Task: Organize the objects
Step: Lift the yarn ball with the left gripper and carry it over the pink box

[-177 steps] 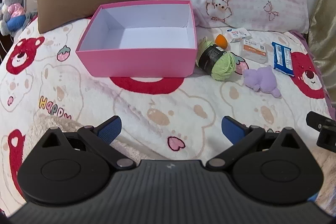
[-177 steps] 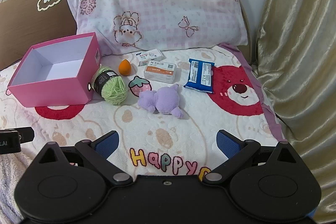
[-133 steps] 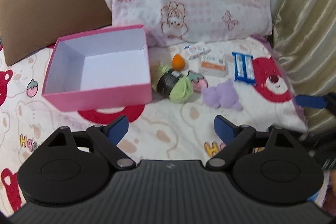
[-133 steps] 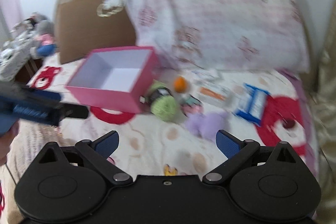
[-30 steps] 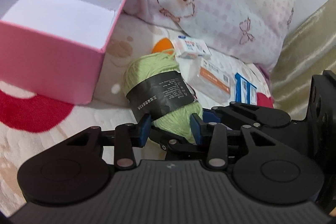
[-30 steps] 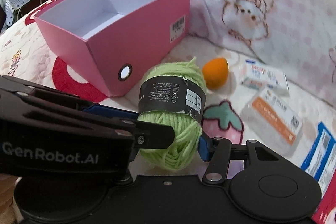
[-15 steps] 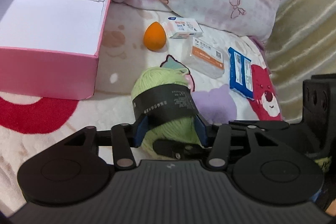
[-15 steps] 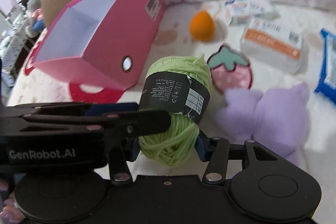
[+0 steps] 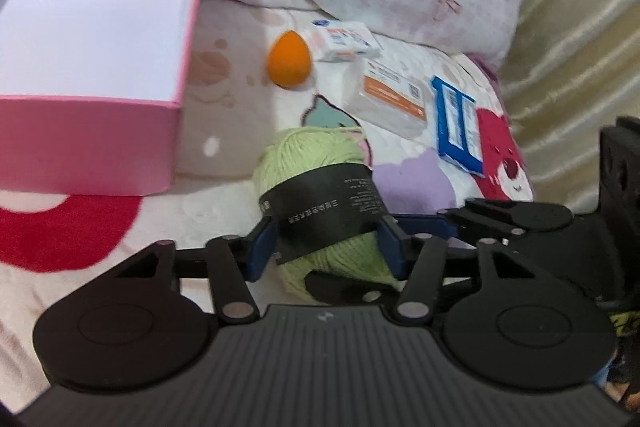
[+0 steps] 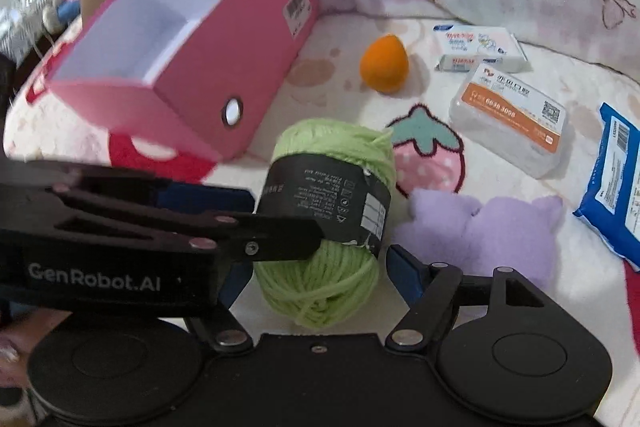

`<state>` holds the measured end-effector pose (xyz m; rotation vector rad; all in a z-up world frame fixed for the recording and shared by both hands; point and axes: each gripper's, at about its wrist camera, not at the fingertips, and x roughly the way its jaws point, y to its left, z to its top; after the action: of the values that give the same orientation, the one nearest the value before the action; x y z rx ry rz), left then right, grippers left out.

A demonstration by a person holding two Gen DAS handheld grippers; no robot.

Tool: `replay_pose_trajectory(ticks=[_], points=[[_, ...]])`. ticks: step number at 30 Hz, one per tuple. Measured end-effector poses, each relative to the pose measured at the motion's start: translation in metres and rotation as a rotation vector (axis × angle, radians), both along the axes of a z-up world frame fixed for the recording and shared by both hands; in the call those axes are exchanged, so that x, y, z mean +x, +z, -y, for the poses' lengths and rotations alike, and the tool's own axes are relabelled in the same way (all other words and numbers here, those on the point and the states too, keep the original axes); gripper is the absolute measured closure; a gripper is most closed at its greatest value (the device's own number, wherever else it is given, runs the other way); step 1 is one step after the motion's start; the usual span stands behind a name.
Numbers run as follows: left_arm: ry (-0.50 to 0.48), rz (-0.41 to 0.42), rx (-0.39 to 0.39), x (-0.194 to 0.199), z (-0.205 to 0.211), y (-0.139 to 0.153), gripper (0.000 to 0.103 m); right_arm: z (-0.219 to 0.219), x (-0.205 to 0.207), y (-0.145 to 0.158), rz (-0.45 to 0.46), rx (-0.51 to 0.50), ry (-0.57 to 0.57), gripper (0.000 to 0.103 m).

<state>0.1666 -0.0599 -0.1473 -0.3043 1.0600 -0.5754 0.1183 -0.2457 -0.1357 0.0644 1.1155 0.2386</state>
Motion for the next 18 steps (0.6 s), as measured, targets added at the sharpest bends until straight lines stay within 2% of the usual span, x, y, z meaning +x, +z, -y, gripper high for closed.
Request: replay_pose_trajectory(ticks=[5, 13, 18], points=[[0.011, 0.027, -0.007, -0.003, 0.003, -0.002, 0.057, -0.003, 0.003, -0.004, 0.009, -0.029, 0.028, 0.033], [0.052, 0.001, -0.052, -0.005, 0.002, -0.007, 0.059, -0.004, 0.008, -0.007, 0.001, -0.039, 0.01, 0.042], [0.027, -0.024, -0.06, -0.012, 0.005, -0.002, 0.06, -0.017, -0.004, -0.002, 0.026, -0.115, 0.066, 0.042]])
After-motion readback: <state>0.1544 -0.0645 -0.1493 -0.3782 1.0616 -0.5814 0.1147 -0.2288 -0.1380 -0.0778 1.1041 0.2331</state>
